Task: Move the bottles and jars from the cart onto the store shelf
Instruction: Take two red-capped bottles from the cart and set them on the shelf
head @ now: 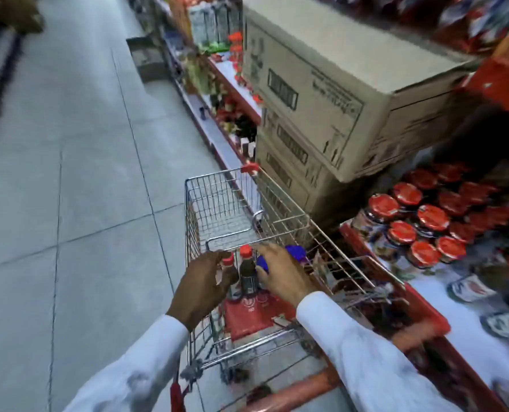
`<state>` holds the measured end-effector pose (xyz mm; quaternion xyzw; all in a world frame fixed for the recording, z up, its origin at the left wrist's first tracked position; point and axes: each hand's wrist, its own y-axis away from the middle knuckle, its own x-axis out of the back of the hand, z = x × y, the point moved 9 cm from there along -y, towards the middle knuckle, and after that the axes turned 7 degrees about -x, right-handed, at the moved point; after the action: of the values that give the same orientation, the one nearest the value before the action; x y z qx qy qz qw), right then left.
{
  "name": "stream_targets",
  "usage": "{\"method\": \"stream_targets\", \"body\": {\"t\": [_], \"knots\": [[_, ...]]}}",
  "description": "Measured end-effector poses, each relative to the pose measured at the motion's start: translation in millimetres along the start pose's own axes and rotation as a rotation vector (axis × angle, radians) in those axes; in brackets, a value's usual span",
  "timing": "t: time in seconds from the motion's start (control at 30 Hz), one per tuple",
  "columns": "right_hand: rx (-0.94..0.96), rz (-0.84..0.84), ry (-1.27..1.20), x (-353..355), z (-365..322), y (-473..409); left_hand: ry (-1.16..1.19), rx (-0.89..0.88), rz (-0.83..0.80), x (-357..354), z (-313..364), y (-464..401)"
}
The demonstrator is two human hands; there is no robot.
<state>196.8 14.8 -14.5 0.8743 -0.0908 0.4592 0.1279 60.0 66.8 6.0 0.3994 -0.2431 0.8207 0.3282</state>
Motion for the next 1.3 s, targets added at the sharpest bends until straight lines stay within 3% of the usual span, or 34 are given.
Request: {"method": "stream_targets", "body": {"t": [0.13, 0.33, 0.53, 0.67, 1.0, 1.3], "knots": [[0.022, -0.1, 0.096, -22.1, -8.7, -19.9, -0.001, 0.035, -0.057, -22.0, -13.8, -10.5], [0.036, -0.1, 0.235, -33.7, -10.6, -31.7, 0.003, 0.024, -0.028, -30.6, -23.8, -12.3], [-0.075, -0.073, 0.045, -24.5, 4.7, -20.0, 0.023, 0.034, -0.069, -30.8, -23.5, -9.5], [-0.115, 0.048, -0.097, 13.7, 7.9, 3.5, 0.02, -0.069, -0.079, -14.8, -2.2, -5.2], [-0.235, 0.486, -0.299, 186.2, 32.5, 125.4, 0.157, -0.309, -0.032, 46.5, 158.4, -51.8], [-0.437, 0.795, -0.253, 279.6, 121.7, 265.1, 0.443, -0.506, -0.1, -18.7, 322.0, -88.3]]}}
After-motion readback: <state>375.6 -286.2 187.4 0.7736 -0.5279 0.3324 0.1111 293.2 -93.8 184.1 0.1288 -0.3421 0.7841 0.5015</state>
